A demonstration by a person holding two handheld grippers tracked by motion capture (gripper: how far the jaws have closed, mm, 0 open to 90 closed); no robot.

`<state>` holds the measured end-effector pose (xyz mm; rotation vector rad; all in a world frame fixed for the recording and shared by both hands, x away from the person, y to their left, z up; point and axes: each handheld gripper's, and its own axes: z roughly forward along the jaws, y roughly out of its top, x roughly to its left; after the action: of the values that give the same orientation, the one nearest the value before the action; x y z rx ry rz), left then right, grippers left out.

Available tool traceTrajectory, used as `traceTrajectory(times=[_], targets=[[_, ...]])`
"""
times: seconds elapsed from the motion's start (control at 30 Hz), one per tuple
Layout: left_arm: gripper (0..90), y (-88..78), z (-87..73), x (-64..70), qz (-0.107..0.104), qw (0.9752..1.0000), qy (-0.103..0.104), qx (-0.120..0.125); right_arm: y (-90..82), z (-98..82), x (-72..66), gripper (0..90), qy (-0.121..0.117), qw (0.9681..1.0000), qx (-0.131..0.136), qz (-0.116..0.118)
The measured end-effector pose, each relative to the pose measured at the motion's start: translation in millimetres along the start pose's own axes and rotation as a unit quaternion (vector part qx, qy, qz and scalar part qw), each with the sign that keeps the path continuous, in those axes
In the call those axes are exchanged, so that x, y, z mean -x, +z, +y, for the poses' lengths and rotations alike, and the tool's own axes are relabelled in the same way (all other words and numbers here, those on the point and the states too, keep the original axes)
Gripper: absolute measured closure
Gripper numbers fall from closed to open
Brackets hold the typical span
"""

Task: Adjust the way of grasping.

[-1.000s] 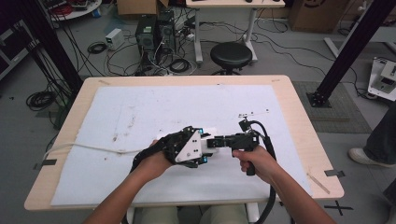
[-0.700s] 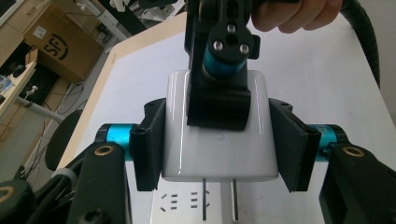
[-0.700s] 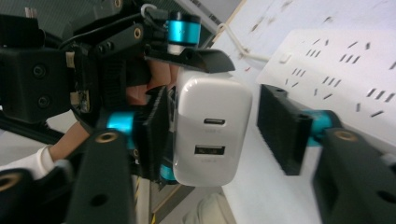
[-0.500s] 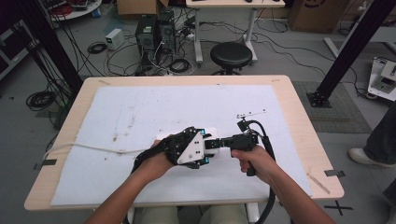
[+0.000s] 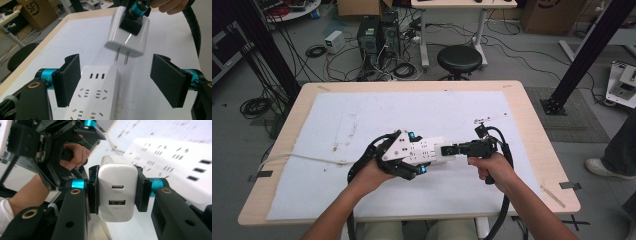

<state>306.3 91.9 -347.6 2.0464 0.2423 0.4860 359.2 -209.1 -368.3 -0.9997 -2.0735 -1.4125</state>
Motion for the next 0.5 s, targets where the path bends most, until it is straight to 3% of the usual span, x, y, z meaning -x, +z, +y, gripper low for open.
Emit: traceTrajectory(times=[0.1,0.2,0.23,0.27,0.3,0.33,0.43,0.5], targets=[[24.4,-10.4,-10.1,-8.6,0.013,0.9992,-0.034,0.014,-8.1,3.6,-1.1,63.8,-0.025,0.9993,-0.002,-0.027],[24.4,-21.7,-20.8,-17.1,0.030,0.9957,-0.078,0.041,-17.1,7.7,-4.7,63.8,-0.051,0.9970,-0.016,-0.056],[23.9,-21.7,-20.8,-17.1,0.030,0.9957,-0.078,0.041,-17.1,7.7,-4.7,63.8,-0.051,0.9970,-0.016,-0.056],[23.9,-28.9,-27.8,-22.8,0.045,0.9924,-0.101,0.054,-19.5,9.3,-6.0,63.8,-0.066,0.9952,-0.022,-0.068],[21.6,-33.0,-31.1,-25.7,0.050,0.9910,-0.110,0.057,-24.6,12.6,-9.6,63.8,-0.090,0.9910,-0.036,-0.092],[21.0,-36.8,-34.0,-28.3,0.059,0.9894,-0.117,0.062,-26.9,14.3,-10.7,63.8,-0.102,0.9888,-0.041,-0.100],[21.0,-47.7,-42.2,-34.8,0.077,0.9849,-0.135,0.077,-33.2,17.8,-13.4,63.8,-0.124,0.9829,-0.055,-0.124],[21.0,-53.8,-47.1,-38.0,0.089,0.9823,-0.142,0.084,-37.3,18.4,-13.2,63.8,-0.128,0.9813,-0.059,-0.131]])
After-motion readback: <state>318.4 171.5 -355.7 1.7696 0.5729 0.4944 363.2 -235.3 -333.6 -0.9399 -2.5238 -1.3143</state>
